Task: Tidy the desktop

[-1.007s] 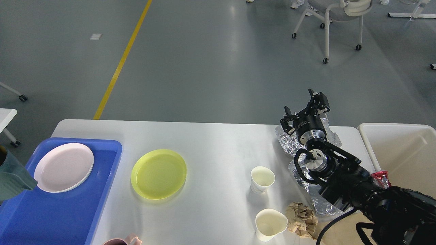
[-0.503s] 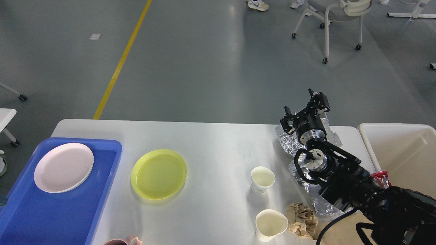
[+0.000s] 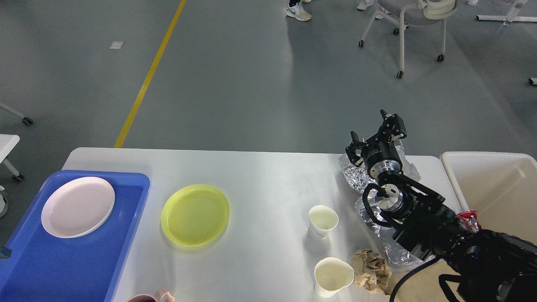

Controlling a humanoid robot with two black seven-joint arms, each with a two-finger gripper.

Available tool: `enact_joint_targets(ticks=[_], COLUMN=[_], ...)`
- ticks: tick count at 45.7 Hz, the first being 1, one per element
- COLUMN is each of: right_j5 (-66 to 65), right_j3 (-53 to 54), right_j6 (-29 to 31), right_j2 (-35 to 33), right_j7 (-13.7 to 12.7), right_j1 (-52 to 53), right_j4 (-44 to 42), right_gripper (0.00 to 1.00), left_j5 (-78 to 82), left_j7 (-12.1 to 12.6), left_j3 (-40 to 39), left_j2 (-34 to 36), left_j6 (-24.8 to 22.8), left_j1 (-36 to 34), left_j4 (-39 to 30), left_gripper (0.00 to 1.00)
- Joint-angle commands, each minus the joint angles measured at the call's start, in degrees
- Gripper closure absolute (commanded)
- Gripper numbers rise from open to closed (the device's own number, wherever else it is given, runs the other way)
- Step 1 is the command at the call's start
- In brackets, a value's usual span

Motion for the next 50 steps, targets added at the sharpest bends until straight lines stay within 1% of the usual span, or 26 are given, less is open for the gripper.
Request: enact_joint_targets(ticks=[1,18,27,34,40,50], right_j5=[0.0,0.0,0.0,0.0,0.0,0.0], right_j3=[0.0,0.0,0.0,0.0,0.0,0.0], right_j6=[0.0,0.0,0.0,0.0,0.0,0.0], right_j2=[0.1,0.0,0.0,0.0,0.0,0.0], right_j7=[0.0,0.0,0.0,0.0,0.0,0.0], right_j1=[0.0,0.0,0.0,0.0,0.0,0.0], right_j4=[0.0,0.0,0.0,0.0,0.0,0.0], right_gripper=[0.00,0.00,0.00,0.00,0.00,0.00], left_j5=[0.0,0.0,-0.1,0.0,-0.1,-0.1], left_j7=[0.0,0.1,0.1,0.0,0.0,-0.2], left_j3=[-3.4,-8.9,-8.9,-8.9,-8.9,-9.0], left_j2=[-0.4,-2.6,-2.7,-2.7,-3.2,-3.9], left_j6=[0.5,0.5,0.5,0.5,0.5,0.6], left_j1=[3.7,9.6,11.1,11.5,11.9,12.4], left_j4=[0.3,0.3,0.5,2.2,3.1,3.6], left_gripper=[0.97,0.97,0.92,0.88,0.83,0.82])
